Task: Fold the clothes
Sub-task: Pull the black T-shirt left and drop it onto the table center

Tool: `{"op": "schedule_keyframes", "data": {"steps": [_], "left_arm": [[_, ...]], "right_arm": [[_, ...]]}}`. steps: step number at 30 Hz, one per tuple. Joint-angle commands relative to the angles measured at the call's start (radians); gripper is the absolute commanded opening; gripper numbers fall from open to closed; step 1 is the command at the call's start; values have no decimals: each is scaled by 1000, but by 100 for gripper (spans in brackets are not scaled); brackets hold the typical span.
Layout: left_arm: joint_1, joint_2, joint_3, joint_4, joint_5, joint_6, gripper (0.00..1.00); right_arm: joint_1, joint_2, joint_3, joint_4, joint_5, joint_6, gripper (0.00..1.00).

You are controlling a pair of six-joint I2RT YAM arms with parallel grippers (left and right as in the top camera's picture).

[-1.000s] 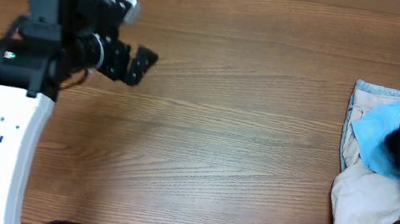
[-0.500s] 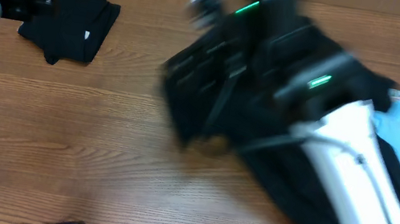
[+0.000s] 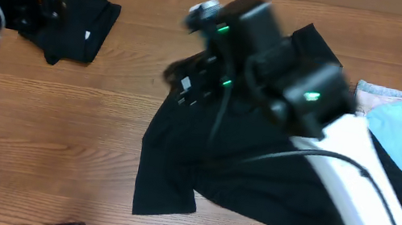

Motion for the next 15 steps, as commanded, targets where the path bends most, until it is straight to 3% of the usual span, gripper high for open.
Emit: {"op": "schedule_keyframes", "data": {"steps": [1,10,15], "left_arm": [[-74,94,-32,-35,96,12,100],[-233,412,-35,-72,164,-15,100],[-337,648,-35,-100,174,23,100]], "right_arm": [[-99,-97,27,2,29,96,87],[-354,-125,27,-145,26,217,89],[-419,-125,27,-213,26,233,89]]}}
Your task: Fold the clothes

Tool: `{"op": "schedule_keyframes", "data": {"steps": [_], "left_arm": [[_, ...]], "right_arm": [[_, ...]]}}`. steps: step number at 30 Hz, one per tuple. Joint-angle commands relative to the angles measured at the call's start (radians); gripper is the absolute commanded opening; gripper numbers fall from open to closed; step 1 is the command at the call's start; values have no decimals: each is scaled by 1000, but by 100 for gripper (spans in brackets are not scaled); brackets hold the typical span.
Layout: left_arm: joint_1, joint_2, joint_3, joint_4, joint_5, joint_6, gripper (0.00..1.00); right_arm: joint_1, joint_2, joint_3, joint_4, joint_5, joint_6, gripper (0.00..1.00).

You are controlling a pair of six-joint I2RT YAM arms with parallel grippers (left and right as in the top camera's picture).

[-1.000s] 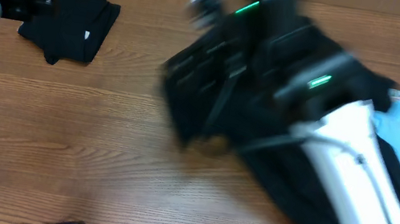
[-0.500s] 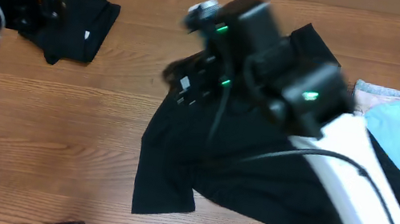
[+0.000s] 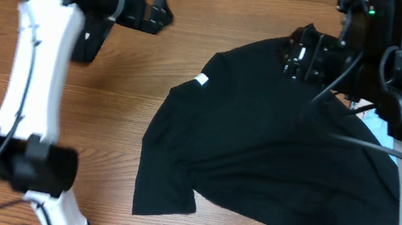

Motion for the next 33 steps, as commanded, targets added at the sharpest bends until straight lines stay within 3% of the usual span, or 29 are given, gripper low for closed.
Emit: {"op": "schedule_keyframes", "data": {"steps": [1,5,10,21,23,24,25,26,33], "left_arm": [[-75,156,-4,-16,53,19,100],[-128,298,-4,29,76,24,95],[-181,432,-4,161,-105,23,73],[-207,555,-4,237,-146,2,67],[-209,561,-4,249,-146,-7,56],[-214,568,-4,249,-152,-6,41],[-217,577,-4,246,-154,-6,34],[-221,581,-4,240,-155,-6,32],[-263,614,-4,206,-226,2,32]], "right_arm": [[-26,-6,17,-20,2,29,89],[-31,-6,17,-53,3,29,89],[-31,-6,17,-72,3,29,90],[-31,-5,12,-109,7,25,91],[-31,-4,12,-109,19,25,92],[-31,-3,12,-110,35,25,92],[-31,-3,12,-110,42,25,93],[-31,-3,12,-111,47,26,93],[-31,-3,12,-110,48,25,93]]}}
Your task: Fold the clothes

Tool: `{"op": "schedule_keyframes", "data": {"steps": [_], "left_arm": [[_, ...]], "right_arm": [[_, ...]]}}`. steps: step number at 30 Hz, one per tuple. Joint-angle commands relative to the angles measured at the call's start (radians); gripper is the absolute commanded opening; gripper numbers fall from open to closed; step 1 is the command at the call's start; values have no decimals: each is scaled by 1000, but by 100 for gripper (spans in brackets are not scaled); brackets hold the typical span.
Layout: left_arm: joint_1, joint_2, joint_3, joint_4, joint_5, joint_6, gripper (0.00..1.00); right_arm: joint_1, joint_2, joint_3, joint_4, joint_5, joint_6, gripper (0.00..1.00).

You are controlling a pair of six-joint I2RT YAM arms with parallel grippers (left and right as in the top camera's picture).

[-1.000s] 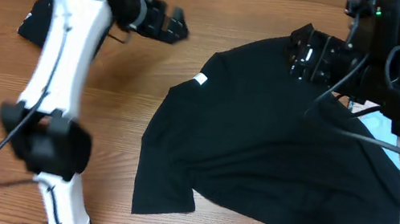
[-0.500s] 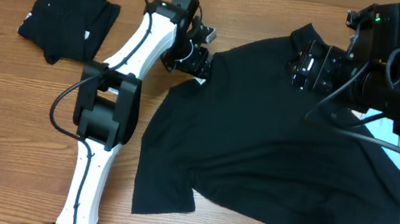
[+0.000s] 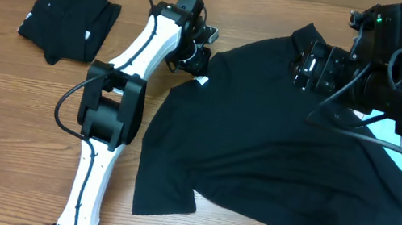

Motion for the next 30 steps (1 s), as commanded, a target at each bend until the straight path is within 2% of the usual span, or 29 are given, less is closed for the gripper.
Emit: {"op": "schedule_keyframes", "data": {"steps": [1,2,3,5,7,8,12,15,18,21,27,30], "left_arm": [[-43,80,-17,-20,-57,10,39],[-46,79,-17,-20,-58,13,61],[-48,79,-17,-22,-57,12,75],[-49,78,-17,-36,-57,13,85],[-49,78,-17,-46,-57,13,85],[-49,78,-17,-46,-57,13,80],[-49,78,-17,-46,-83,13,37],[-47,78,-17,-63,-219,-39,4],[-12,76,-17,-88,-394,-198,4],[60,74,-8,-103,-450,-262,4],[280,74,54,-193,-437,-264,4],[384,74,109,-246,-377,-209,5]], "right_arm": [[-4,-3,12,5,18,1,93],[-4,-3,12,5,18,1,93],[-4,-3,12,3,18,1,93],[-4,-3,12,-1,18,1,93],[-4,-3,12,-2,18,1,93],[-4,-3,12,-2,18,1,93],[-4,-3,12,-2,32,2,94],[-4,-3,12,-3,35,2,94],[-4,-3,12,-21,36,2,94],[-4,-3,12,-37,36,1,94],[-4,-3,12,-49,36,2,94],[-4,-3,12,-49,36,2,94]]}}
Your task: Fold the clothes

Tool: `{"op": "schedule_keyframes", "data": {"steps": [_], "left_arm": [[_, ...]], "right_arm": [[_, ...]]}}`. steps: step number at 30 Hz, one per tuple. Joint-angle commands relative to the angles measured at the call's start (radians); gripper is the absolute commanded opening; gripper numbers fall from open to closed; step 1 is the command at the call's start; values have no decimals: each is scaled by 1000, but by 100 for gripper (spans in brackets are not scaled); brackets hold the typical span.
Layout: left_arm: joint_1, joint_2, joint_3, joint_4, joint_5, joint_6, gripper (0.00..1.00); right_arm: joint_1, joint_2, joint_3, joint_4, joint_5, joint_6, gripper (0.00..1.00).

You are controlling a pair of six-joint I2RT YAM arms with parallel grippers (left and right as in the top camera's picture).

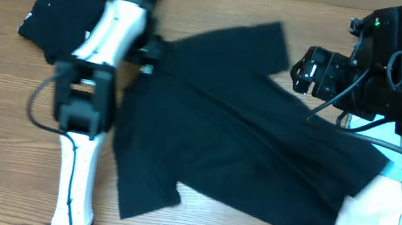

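Observation:
A black T-shirt (245, 144) lies spread flat and slanted across the middle of the wooden table. Its lower left sleeve reaches toward the front edge, and an upper sleeve points to the back. My left gripper (150, 53) is at the shirt's upper left edge, shut on the fabric, though the arm partly covers it. Just off the shirt's upper right edge, my right gripper (301, 68) hovers with its jaws apart and holds nothing.
A folded black garment (50, 10) rests at the back left, just beyond the left arm. At the right, under the right arm, lie a pale cloth and a sliver of light blue shirt (395, 168). The right arm's body covers the right table edge.
The black T-shirt has shifted left, with the left gripper holding its upper left edge. The right gripper stayed in place and the shirt's upper sleeve now lies left of it.
First the right arm reached over the crumpled black shirt at mid-table while the left gripper sat by the folded garment. Then the right gripper was at the back right with the shirt spread out. The left gripper came to the collar side, and now the shirt lies further left.

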Motion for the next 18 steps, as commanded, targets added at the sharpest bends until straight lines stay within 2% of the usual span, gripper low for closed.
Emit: {"op": "schedule_keyframes", "data": {"steps": [1,6,8,15,16,18], "left_arm": [[177,58,64,-47,-15,49,9],[247,58,190,-143,220,192,34],[247,58,244,-179,264,240,39],[158,58,409,-271,289,327,43],[138,58,409,-258,286,327,42],[99,64,399,-216,277,327,32]], "right_arm": [[-4,-3,12,6,11,1,94],[-4,-3,12,10,11,1,94],[-4,-3,12,16,11,1,94],[-4,-3,12,26,11,1,94],[-4,-3,12,29,12,1,94],[-4,-3,12,34,18,4,94]]}}
